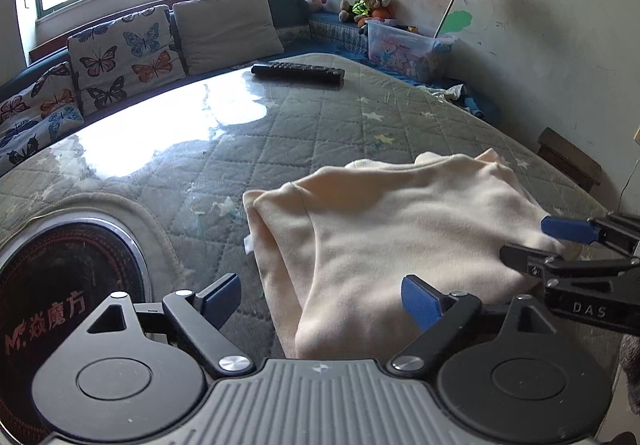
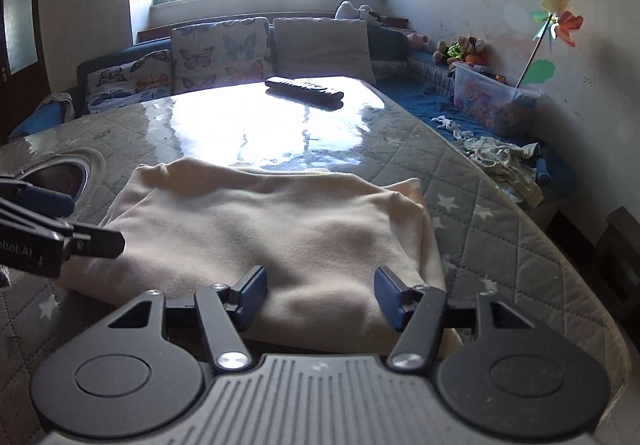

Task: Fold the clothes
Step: 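Lay the folded bundle down and open both grippers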

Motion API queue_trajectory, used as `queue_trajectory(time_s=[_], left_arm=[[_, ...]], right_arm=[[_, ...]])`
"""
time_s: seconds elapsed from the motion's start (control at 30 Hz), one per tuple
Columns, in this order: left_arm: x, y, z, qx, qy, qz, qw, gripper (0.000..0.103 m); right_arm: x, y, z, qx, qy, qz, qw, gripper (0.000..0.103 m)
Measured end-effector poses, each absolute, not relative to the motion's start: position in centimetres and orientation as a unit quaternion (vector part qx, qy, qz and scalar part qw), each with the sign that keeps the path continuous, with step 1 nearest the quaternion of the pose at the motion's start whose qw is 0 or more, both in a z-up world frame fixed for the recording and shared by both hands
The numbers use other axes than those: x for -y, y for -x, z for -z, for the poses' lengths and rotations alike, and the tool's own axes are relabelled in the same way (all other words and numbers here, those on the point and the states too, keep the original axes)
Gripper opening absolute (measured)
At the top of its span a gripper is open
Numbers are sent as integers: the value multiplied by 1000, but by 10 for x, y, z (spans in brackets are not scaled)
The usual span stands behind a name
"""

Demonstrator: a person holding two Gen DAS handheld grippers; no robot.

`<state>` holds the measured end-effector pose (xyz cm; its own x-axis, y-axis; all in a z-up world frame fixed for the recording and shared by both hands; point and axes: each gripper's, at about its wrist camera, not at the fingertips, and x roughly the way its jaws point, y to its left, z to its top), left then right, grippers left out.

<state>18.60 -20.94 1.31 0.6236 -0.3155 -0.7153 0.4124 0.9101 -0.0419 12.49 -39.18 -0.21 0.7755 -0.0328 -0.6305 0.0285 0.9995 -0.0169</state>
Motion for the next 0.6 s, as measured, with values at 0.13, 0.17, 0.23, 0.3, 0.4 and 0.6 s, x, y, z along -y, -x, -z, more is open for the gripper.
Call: queue_trajectory(time_s=[0.13,0.17,0.23,0.3,0.4,0.6], left_arm=[[210,-182,-9,-389,-66,203,896,95],[211,-181,-8,-391,-67,203,895,95],[211,-178,-6,-394,-71,204,894,95],[209,-175,-5,-395,-72,206,893,96],[208,-170,-2,-398,-72,207,891,97],[199,-161,-3,-396,-61,207,892,98]], right_arm=[[385,-121,1,-331,2,15,943,72],[383,-121,1,-332,2,13,943,73],[379,-119,3,-332,10,17,943,75],[376,-117,5,-331,17,22,943,77],[374,-114,4,-330,15,20,944,85],[370,-109,6,-329,16,24,944,87]])
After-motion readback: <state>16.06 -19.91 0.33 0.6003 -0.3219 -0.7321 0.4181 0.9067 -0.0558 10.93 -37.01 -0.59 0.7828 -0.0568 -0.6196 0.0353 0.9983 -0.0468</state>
